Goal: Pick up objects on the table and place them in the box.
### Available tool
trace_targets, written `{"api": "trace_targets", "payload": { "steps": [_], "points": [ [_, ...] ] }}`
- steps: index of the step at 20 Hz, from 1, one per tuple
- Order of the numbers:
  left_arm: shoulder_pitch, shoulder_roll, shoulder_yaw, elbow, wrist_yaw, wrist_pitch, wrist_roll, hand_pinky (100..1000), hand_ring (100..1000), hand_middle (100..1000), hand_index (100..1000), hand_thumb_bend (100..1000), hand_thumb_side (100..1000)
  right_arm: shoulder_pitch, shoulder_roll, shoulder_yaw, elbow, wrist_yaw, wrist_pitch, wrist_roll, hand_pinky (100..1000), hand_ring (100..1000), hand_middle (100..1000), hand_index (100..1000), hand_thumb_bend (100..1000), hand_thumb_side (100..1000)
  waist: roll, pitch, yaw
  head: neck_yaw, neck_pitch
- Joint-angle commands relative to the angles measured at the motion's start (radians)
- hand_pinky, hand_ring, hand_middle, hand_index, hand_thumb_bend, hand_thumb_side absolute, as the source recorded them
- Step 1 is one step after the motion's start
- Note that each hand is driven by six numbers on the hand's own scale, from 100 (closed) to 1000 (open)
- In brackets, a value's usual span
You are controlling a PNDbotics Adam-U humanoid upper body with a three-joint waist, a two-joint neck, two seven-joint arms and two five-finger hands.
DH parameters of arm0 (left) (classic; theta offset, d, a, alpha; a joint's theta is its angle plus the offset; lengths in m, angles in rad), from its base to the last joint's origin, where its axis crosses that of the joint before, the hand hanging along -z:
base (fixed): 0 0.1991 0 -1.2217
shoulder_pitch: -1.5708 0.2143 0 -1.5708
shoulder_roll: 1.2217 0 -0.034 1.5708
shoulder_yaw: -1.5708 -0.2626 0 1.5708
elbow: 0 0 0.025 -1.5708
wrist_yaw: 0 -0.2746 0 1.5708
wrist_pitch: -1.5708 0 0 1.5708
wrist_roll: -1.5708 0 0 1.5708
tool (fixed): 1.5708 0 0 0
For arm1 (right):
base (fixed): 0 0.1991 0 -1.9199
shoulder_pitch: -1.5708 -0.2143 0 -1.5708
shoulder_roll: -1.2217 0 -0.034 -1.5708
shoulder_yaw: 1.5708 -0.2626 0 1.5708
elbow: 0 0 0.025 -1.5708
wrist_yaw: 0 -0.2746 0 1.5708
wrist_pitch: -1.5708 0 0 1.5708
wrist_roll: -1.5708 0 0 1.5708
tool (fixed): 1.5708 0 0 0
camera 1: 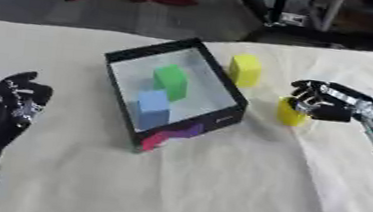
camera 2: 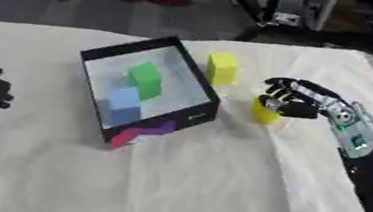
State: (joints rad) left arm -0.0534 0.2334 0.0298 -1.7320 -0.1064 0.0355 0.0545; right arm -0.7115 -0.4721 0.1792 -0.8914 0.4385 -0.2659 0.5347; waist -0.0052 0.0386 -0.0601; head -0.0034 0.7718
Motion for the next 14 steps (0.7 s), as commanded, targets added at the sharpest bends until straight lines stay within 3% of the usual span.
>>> {"api": "trace_targets", "payload": {
  "steps": [1, 7, 11, 14],
  "points": [
    [-0.007, 0.005, 0.008, -0.015, 0.000, -0.002, -0.002, 617, 595, 625, 815, 737, 680, -0.016, -0.035, -0.001, -0.029, 0.042, -0.010, 0.030, 851, 843, 807, 949, 224, 612, 0.013, -0.011, 0.000, -0.003, -0.002],
    [-0.007, 0.004, 0.008, -0.017, -0.002, -0.001, -0.003, 617, 596, 625, 815, 736, 681, -0.016, -0.036, 0.001, -0.037, 0.151, -0.036, 0.070, 854, 849, 817, 940, 108, 391, 0.013, -0.011, 0.000, -0.004, -0.002],
    [-0.006, 0.003, 0.008, -0.017, -0.002, -0.001, -0.004, 617, 596, 625, 815, 735, 681, -0.017, -0.037, 0.000, -0.044, 0.220, -0.052, 0.079, 857, 855, 831, 923, 100, 263, 0.012, -0.011, 0.000, -0.003, -0.002],
    [-0.004, 0.002, 0.009, -0.019, -0.003, -0.001, -0.004, 619, 596, 625, 815, 737, 681, -0.017, -0.036, -0.003, -0.048, 0.263, -0.061, 0.062, 850, 839, 792, 877, 100, 158, 0.012, -0.011, 0.000, -0.004, -0.002]
  ]
}}
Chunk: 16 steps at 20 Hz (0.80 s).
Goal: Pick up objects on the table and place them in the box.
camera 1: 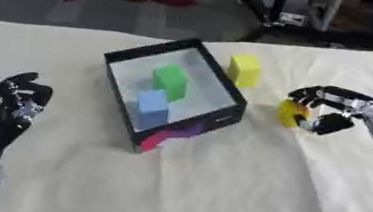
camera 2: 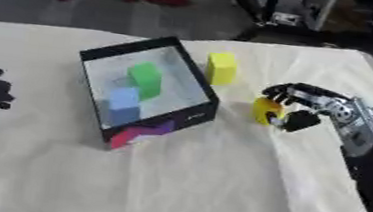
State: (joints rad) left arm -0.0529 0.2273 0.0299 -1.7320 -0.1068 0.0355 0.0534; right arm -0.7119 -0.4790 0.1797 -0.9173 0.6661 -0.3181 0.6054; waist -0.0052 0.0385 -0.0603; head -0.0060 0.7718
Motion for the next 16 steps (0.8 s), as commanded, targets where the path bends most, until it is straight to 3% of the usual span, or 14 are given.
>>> {"api": "trace_targets", "payload": {
  "steps": [1, 6, 8, 9, 16],
  "points": [
    [-0.005, 0.008, 0.009, -0.019, -0.002, -0.001, -0.003, 620, 596, 625, 815, 734, 682, -0.017, -0.029, -0.004, -0.023, 0.049, -0.011, -0.020, 847, 833, 777, 858, 100, 127, 0.012, -0.011, 0.000, -0.001, -0.002],
    [-0.003, 0.007, 0.010, -0.019, -0.003, -0.001, -0.003, 625, 596, 625, 815, 733, 682, -0.017, -0.028, -0.006, -0.028, 0.114, -0.022, -0.092, 835, 807, 674, 728, 100, 100, 0.012, -0.011, 0.001, -0.002, -0.002],
    [-0.002, 0.007, 0.010, -0.019, -0.003, -0.001, -0.004, 626, 596, 625, 815, 733, 682, -0.018, -0.028, -0.007, -0.033, 0.140, -0.025, -0.129, 826, 787, 600, 644, 100, 100, 0.012, -0.011, 0.001, -0.001, -0.002],
    [-0.002, 0.007, 0.010, -0.019, -0.003, -0.001, -0.003, 626, 596, 625, 815, 732, 682, -0.018, -0.028, -0.008, -0.035, 0.151, -0.026, -0.151, 814, 762, 523, 560, 100, 100, 0.012, -0.011, 0.001, -0.001, -0.002],
    [-0.001, 0.005, 0.011, -0.020, -0.002, -0.001, -0.002, 628, 595, 623, 814, 733, 681, -0.019, -0.028, -0.013, -0.050, 0.220, -0.024, -0.393, 750, 631, 291, 289, 100, 100, 0.011, -0.012, 0.002, -0.001, -0.002]
  ]
}}
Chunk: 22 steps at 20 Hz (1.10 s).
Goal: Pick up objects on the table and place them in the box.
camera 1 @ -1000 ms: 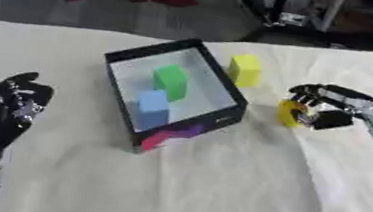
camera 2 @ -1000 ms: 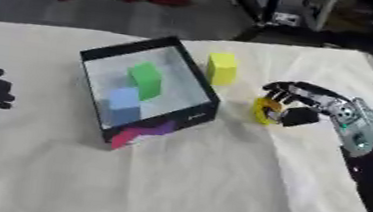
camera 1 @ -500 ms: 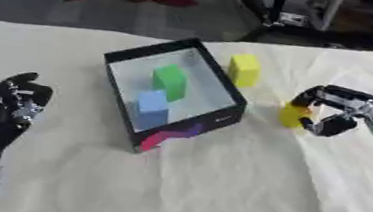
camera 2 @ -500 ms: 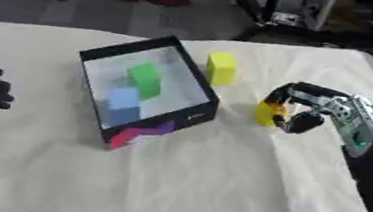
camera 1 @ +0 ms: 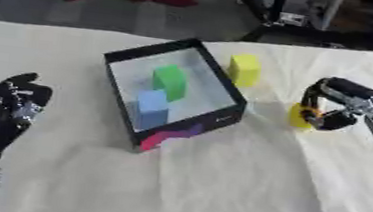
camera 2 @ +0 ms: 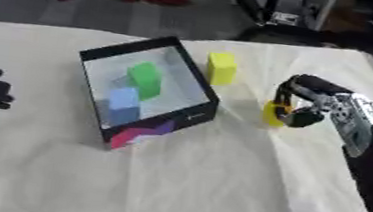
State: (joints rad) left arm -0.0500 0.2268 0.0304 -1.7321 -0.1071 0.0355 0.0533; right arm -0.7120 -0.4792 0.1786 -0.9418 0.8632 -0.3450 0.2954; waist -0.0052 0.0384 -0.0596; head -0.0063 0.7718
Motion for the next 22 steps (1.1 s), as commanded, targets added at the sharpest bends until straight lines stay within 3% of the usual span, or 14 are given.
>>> {"api": "trace_targets", "payload": {
  "steps": [1, 4, 7, 15, 22],
  "points": [
    [-0.004, 0.006, 0.011, -0.019, -0.002, -0.001, -0.001, 628, 594, 623, 814, 733, 681, -0.019, -0.028, -0.013, -0.026, 0.029, 0.005, -0.123, 741, 615, 273, 267, 100, 100, 0.011, -0.012, 0.002, -0.001, -0.002],
    [-0.003, 0.006, 0.011, -0.019, -0.002, -0.001, 0.001, 628, 594, 621, 813, 734, 681, -0.020, -0.029, -0.013, -0.033, 0.038, 0.006, -0.218, 730, 595, 252, 244, 100, 100, 0.011, -0.012, 0.002, -0.001, -0.002],
    [-0.003, 0.006, 0.012, -0.020, -0.002, 0.000, 0.002, 628, 590, 621, 813, 735, 680, -0.025, -0.033, -0.008, -0.055, 0.035, 0.002, -0.259, 728, 592, 250, 241, 100, 100, 0.010, -0.012, 0.003, -0.002, -0.002],
    [-0.003, 0.007, 0.012, -0.023, -0.003, -0.001, 0.003, 628, 587, 620, 813, 735, 680, -0.059, -0.034, 0.006, -0.125, 0.012, -0.007, -0.260, 729, 590, 248, 238, 100, 100, 0.008, -0.014, 0.005, -0.005, -0.002],
    [-0.008, 0.006, 0.007, -0.028, -0.005, -0.002, -0.002, 629, 587, 620, 813, 736, 678, -0.146, 0.001, 0.045, -0.190, -0.030, -0.027, -0.222, 732, 590, 250, 239, 100, 100, 0.007, -0.016, 0.022, -0.017, -0.002]
  ]
}}
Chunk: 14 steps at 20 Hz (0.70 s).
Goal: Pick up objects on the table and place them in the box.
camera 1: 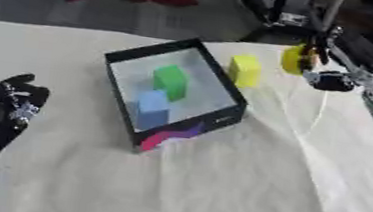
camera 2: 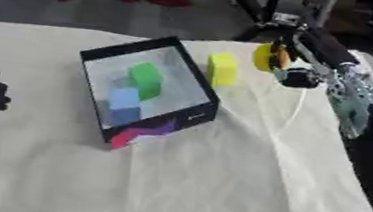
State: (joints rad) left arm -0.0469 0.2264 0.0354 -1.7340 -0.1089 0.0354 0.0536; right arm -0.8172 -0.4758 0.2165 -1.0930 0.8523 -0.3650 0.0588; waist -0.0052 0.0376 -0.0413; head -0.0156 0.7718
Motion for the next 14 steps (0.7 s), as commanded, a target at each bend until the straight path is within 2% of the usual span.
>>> {"api": "trace_targets", "payload": {
  "steps": [1, 6, 14],
  "points": [
    [-0.012, 0.006, 0.002, -0.028, -0.003, -0.002, -0.003, 629, 586, 620, 813, 737, 678, -0.053, 0.006, 0.012, -0.044, -0.025, -0.009, 0.022, 732, 590, 250, 240, 100, 100, 0.008, -0.015, 0.008, -0.010, -0.002],
    [-0.029, 0.002, 0.006, -0.037, -0.006, -0.002, 0.000, 630, 586, 619, 813, 740, 674, -0.114, 0.067, 0.033, -0.030, -0.030, -0.025, 0.062, 734, 591, 249, 239, 100, 100, 0.014, -0.011, 0.045, -0.034, -0.002],
    [-0.055, -0.009, 0.004, -0.044, -0.009, -0.001, 0.000, 631, 586, 619, 813, 742, 673, -0.156, 0.198, 0.019, 0.118, 0.019, -0.042, 0.071, 735, 591, 246, 236, 100, 100, 0.024, 0.004, 0.097, -0.072, -0.002]
  ]
}}
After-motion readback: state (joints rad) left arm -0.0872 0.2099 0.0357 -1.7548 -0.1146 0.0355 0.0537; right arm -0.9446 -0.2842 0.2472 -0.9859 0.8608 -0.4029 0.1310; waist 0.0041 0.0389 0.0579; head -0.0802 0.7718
